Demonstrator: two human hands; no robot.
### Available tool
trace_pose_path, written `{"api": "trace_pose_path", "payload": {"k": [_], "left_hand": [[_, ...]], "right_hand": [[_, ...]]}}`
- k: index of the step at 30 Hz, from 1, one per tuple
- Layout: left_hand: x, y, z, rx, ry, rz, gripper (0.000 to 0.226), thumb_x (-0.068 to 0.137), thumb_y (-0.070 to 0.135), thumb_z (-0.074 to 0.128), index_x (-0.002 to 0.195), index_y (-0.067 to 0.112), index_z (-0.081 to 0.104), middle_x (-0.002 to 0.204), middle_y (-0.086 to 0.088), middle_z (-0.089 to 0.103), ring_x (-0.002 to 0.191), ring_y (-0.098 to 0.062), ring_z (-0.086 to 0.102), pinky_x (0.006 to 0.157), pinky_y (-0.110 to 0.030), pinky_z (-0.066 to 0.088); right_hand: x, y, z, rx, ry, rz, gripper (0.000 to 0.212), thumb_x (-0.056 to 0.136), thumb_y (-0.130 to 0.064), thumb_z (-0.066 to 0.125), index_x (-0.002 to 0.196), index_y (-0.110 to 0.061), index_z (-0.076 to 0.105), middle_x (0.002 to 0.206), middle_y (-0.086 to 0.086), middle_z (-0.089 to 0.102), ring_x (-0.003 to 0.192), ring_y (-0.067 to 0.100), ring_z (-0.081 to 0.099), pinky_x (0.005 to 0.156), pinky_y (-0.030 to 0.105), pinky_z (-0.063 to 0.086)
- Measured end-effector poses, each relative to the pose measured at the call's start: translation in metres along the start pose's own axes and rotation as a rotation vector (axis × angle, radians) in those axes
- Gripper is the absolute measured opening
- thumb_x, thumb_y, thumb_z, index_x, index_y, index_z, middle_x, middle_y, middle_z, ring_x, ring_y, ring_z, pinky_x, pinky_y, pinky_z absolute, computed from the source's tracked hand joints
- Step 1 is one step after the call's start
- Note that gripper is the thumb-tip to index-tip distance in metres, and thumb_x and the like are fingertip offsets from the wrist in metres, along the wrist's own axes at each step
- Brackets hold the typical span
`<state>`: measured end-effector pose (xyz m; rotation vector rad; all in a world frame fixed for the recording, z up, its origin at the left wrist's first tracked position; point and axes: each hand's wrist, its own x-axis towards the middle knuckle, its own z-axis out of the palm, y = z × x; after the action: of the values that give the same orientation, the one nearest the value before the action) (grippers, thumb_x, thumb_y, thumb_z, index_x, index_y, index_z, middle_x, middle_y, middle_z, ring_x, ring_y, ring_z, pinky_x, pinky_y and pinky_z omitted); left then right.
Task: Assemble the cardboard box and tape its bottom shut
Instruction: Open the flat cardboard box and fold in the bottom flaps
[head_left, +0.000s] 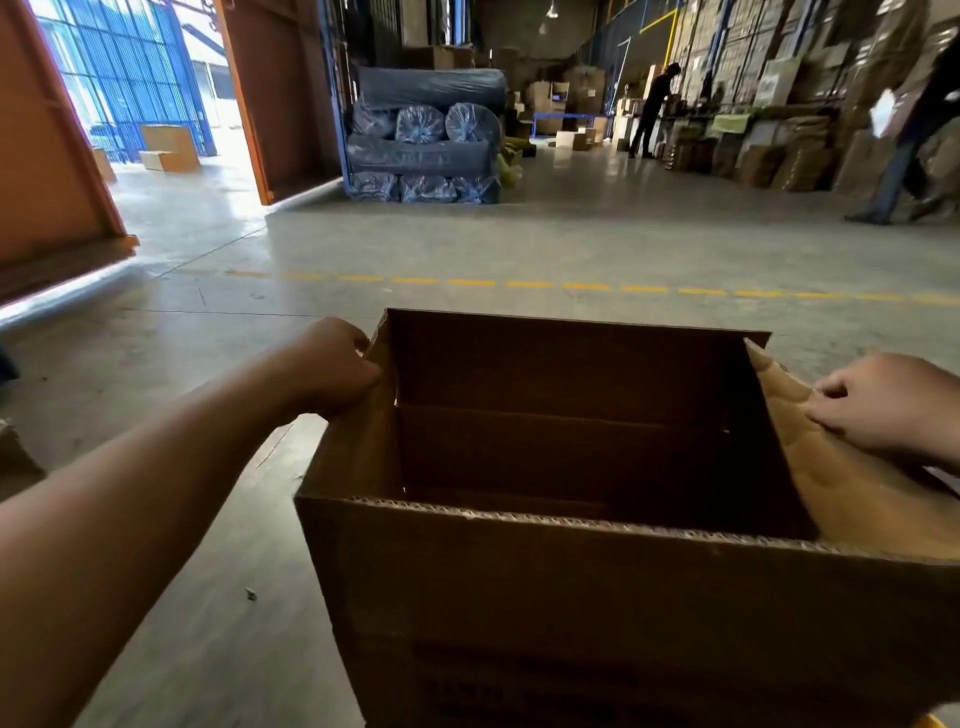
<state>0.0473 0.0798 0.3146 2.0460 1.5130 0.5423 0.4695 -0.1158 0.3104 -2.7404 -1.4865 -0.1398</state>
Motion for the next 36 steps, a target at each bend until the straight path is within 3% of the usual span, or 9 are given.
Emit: {"api": "trace_pose_path", "payload": {"k": [4, 9, 14, 16, 18, 20, 23, 26, 36], "left_hand": [[-0.004, -0.012, 0.002, -0.275, -0.148, -0.039, 0.016, 0.093, 0.015, 0.059, 0.102, 0.006, 0.069, 0.092, -0.018, 0.071, 0.075, -0.024, 0.066, 0.061, -0.032, 0.053], [-0.006, -0.023, 0.015, -0.590, -0.219, -0.017, 0.017, 0.098, 0.021, 0.053, 0.099, 0.014, 0.068, 0.089, -0.010, 0.069, 0.082, -0.025, 0.064, 0.080, -0.042, 0.047], [-0.016, -0.016, 0.023, -0.681, -0.303, -0.094, 0.024, 0.101, 0.027, 0.047, 0.099, 0.010, 0.063, 0.067, -0.005, 0.072, 0.054, -0.015, 0.068, 0.050, -0.024, 0.054], [-0.020, -0.011, 0.030, -0.662, -0.358, -0.053, 0.024, 0.102, 0.030, 0.043, 0.109, 0.014, 0.060, 0.077, -0.002, 0.075, 0.063, -0.012, 0.071, 0.055, -0.023, 0.057], [-0.016, -0.011, 0.042, -0.608, -0.391, 0.023, 0.043, 0.102, 0.043, 0.037, 0.134, 0.017, 0.051, 0.125, -0.003, 0.066, 0.107, -0.015, 0.066, 0.093, -0.035, 0.053], [-0.012, -0.013, 0.061, -0.492, -0.403, 0.151, 0.065, 0.098, 0.059, 0.022, 0.153, 0.025, 0.030, 0.156, 0.012, 0.025, 0.142, -0.007, 0.025, 0.119, -0.037, 0.018], [0.000, -0.026, 0.095, -0.205, -0.412, 0.225, 0.091, 0.078, 0.084, 0.015, 0.153, 0.033, 0.028, 0.160, 0.015, 0.011, 0.146, -0.004, 0.006, 0.120, -0.037, 0.004], [0.013, -0.045, 0.116, 0.185, -0.411, 0.279, 0.083, 0.081, 0.082, 0.026, 0.153, 0.047, 0.006, 0.164, 0.015, -0.006, 0.150, -0.015, -0.007, 0.121, -0.047, 0.003], [0.019, -0.053, 0.133, 0.510, -0.311, 0.426, 0.085, 0.081, 0.085, 0.013, 0.153, 0.044, -0.006, 0.164, 0.006, -0.011, 0.146, -0.009, -0.021, 0.121, -0.040, -0.009]], "right_hand": [[-0.002, -0.028, -0.011, -0.152, 0.016, -0.033, 0.036, 0.085, -0.040, 0.054, 0.111, -0.015, 0.061, 0.109, 0.013, 0.065, 0.097, 0.031, 0.060, 0.080, 0.037, 0.049], [0.005, -0.119, -0.025, 0.089, 0.249, -0.474, 0.056, 0.090, -0.040, 0.052, 0.141, -0.019, 0.041, 0.144, 0.014, 0.043, 0.130, 0.033, 0.040, 0.106, 0.044, 0.033], [0.044, -0.191, 0.002, -0.110, 0.039, -0.495, 0.078, 0.088, -0.061, 0.040, 0.151, -0.028, 0.008, 0.160, 0.004, 0.007, 0.145, 0.026, 0.009, 0.114, 0.050, 0.016], [0.058, -0.198, 0.016, -0.093, 0.001, -0.429, 0.079, 0.089, -0.061, 0.037, 0.151, -0.030, 0.000, 0.160, 0.003, 0.000, 0.146, 0.024, 0.002, 0.115, 0.050, 0.008], [0.067, -0.199, 0.028, -0.035, 0.021, -0.386, 0.074, 0.092, -0.057, 0.035, 0.151, -0.031, -0.002, 0.160, 0.002, -0.002, 0.146, 0.024, -0.002, 0.114, 0.051, 0.003], [0.070, -0.199, 0.035, 0.027, 0.056, -0.369, 0.069, 0.095, -0.052, 0.032, 0.151, -0.031, -0.001, 0.160, 0.002, -0.002, 0.146, 0.023, -0.005, 0.115, 0.051, -0.001], [0.068, -0.199, 0.039, 0.097, 0.094, -0.374, 0.065, 0.096, -0.049, 0.030, 0.151, -0.032, 0.000, 0.160, 0.000, -0.001, 0.146, 0.021, -0.007, 0.115, 0.049, -0.005], [0.068, -0.197, 0.042, 0.117, 0.108, -0.375, 0.066, 0.095, -0.051, 0.030, 0.151, -0.033, 0.000, 0.160, 0.000, -0.002, 0.145, 0.019, -0.009, 0.115, 0.048, -0.006], [0.067, -0.198, 0.045, 0.113, 0.110, -0.343, 0.071, 0.094, -0.053, 0.033, 0.151, -0.031, -0.003, 0.160, 0.002, -0.005, 0.145, 0.020, -0.011, 0.116, 0.045, -0.005]]}}
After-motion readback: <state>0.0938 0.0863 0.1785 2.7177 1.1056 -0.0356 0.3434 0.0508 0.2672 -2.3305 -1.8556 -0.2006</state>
